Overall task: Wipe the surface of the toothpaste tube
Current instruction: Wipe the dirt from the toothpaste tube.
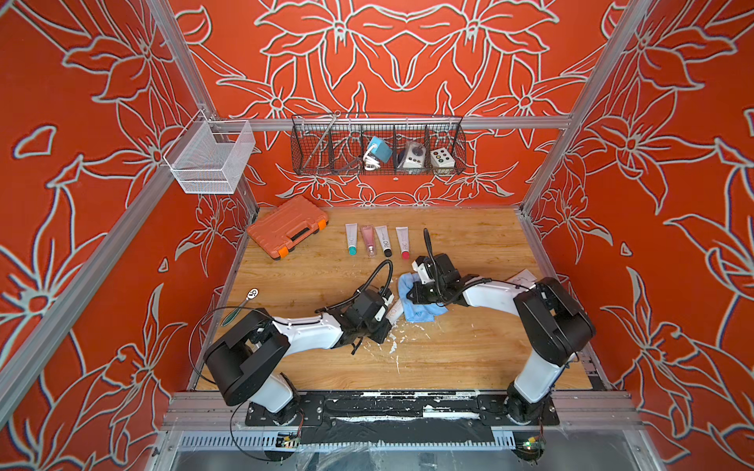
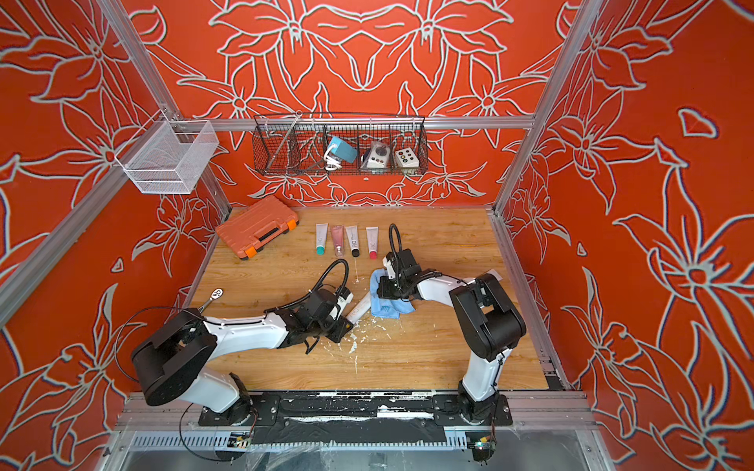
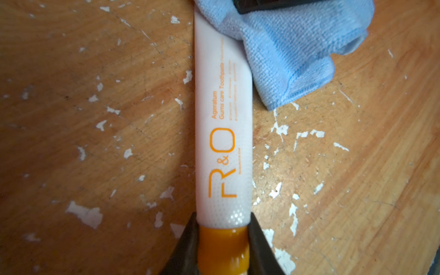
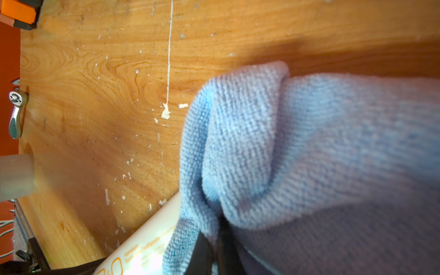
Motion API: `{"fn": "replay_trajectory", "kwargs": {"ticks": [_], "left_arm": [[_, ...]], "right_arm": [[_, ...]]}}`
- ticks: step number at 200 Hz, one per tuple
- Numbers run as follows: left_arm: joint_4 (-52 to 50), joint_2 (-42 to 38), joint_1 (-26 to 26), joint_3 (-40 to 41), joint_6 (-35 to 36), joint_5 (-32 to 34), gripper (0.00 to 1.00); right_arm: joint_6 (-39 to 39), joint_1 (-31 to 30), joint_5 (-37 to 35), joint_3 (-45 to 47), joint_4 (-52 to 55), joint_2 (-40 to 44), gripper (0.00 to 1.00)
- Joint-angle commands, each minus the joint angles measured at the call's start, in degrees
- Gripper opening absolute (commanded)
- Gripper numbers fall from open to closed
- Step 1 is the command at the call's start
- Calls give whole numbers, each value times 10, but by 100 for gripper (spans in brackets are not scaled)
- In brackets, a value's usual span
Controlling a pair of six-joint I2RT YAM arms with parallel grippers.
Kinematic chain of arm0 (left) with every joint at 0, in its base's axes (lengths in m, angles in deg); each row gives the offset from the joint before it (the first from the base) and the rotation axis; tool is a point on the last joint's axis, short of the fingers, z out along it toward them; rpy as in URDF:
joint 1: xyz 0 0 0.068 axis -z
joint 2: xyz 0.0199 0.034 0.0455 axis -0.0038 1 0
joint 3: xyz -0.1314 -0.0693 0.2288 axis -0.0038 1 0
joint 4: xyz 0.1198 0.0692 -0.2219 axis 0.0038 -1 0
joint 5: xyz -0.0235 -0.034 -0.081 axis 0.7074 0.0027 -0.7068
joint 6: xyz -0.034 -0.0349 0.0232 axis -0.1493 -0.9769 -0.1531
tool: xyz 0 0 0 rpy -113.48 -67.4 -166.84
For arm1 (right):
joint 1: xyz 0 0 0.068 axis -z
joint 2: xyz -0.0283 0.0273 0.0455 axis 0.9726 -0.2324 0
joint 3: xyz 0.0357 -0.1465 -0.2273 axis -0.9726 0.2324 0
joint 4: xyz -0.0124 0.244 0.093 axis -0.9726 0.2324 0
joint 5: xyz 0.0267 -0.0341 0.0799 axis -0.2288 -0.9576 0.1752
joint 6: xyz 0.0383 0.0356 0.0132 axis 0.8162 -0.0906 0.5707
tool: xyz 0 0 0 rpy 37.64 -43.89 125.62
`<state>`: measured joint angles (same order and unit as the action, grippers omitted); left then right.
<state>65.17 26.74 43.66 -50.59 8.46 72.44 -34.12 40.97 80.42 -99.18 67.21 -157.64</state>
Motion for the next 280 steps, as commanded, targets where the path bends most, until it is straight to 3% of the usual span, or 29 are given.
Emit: {"fn": "replay_trajectory", "kwargs": {"ticks": [1, 86, 155, 221, 280], "left_arm": [[24, -23, -4, 6, 8, -16, 6], [24, -23, -1, 6, 10, -21, 6], [24, -23, -1, 6, 9, -14, 6], [21, -21, -1, 3, 10, -9, 6], [23, -20, -1, 3, 9, -3, 6]], "right_arm": [[-20, 23, -32, -4, 57, -32, 0], [-47, 74, -36, -53, 90, -35, 0], [-66, 73, -11, -68, 97, -33, 0], [-60, 30, -4, -35, 81, -21, 0], [-10, -41, 2, 11, 39, 12, 0]]}}
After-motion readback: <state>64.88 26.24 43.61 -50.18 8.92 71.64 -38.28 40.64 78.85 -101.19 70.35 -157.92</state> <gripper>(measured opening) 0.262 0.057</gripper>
